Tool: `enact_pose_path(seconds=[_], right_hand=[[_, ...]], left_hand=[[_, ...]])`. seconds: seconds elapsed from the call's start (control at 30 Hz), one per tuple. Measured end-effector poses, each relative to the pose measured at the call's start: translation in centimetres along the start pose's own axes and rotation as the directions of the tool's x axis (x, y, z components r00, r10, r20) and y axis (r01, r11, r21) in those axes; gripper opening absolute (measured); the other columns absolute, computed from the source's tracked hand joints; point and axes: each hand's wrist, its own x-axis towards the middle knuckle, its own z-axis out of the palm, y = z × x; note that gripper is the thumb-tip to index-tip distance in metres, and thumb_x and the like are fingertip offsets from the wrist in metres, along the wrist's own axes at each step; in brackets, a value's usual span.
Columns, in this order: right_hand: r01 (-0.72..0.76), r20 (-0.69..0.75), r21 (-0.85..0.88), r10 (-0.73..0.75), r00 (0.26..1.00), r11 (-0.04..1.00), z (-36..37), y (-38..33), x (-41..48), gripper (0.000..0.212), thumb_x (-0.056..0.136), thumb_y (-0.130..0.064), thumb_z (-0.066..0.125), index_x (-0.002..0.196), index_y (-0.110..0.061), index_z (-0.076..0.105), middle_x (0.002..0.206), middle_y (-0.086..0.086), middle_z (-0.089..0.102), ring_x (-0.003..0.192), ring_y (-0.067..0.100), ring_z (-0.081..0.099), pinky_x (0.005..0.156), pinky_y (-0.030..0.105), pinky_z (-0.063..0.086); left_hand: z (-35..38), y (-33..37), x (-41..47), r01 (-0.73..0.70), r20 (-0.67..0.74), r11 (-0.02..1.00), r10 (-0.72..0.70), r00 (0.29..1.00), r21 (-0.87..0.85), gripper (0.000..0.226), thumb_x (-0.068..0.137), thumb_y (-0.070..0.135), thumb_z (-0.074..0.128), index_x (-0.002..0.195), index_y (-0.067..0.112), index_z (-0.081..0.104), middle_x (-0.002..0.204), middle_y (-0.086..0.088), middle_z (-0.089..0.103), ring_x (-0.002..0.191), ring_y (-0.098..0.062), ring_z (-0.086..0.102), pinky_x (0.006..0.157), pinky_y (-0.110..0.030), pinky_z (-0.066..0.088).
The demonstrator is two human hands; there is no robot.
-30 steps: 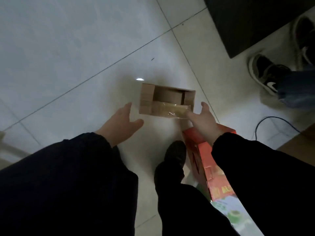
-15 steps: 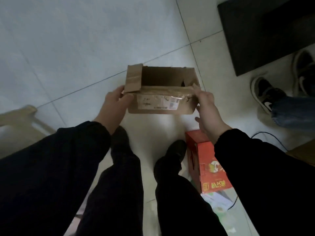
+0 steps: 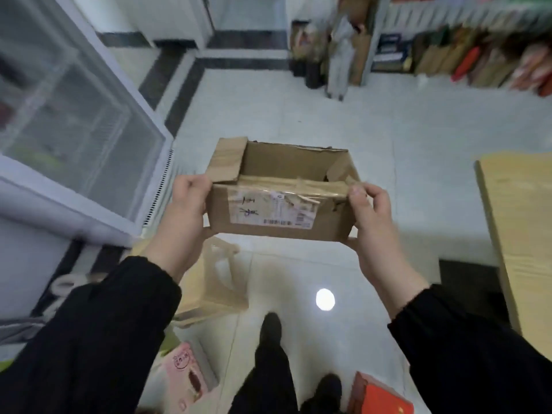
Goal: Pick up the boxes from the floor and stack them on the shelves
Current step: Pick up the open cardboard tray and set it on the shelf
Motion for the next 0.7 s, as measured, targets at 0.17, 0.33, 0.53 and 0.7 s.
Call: enact_pose_path(seconds=[0.17,0.33,0.53,0.7], right_hand=[[0.147,0.310,-0.031,-0.131,0.942,0.989,10.2,-7.1,-8.6,0.039,0.067,-0.076,0.062,0.101,-0.058,0.056,0.114,-0.008,0.065,0.103,0.008,0.066,0.094,0.060,0.056],[0.243,0.579,0.002,-0.200,0.791,0.970,20.8,-9.4,-18.4,0.040,0.069,-0.074,0.062,0.104,-0.056,0.055,0.113,-0.008,0.066,0.107,0.015,0.066,0.094,0.057,0.056],[0.294,0.762,0.030,-0.212,0.612,0.955,31.7,-8.0,-31.0,0.053,0.073,-0.078,0.068,0.115,-0.049,0.055,0.106,-0.012,0.068,0.102,0.012,0.068,0.097,0.055,0.055],[0.302,0.858,0.013,-0.166,0.486,0.953,39.4,-5.1,-40.9,0.051,0.060,-0.084,0.067,0.103,-0.060,0.056,0.097,-0.025,0.071,0.105,0.012,0.068,0.101,0.057,0.052]], left_hand=[[-12.3,5.3,-11.2,-0.153,-0.319,0.984,0.118,0.940,-0.087,0.023,0.096,0.036,0.057,0.115,0.022,0.053,0.103,0.005,0.063,0.099,-0.021,0.064,0.075,-0.049,0.063],[-23.6,7.2,-23.2,-0.330,-0.583,0.926,0.169,0.794,-0.181,0.017,0.092,0.047,0.063,0.099,0.033,0.056,0.079,0.003,0.068,0.065,-0.012,0.064,0.067,-0.038,0.051],[-35.8,5.2,-35.6,-0.441,-0.798,0.889,0.179,0.576,-0.119,0.010,0.103,0.032,0.053,0.097,0.036,0.060,0.078,0.013,0.071,0.071,-0.005,0.067,0.077,-0.046,0.050],[-44.9,2.4,-44.3,-0.454,-0.870,0.883,0.126,0.476,-0.120,0.013,0.106,0.031,0.047,0.103,0.035,0.059,0.099,0.002,0.069,0.088,-0.017,0.066,0.079,-0.045,0.052]])
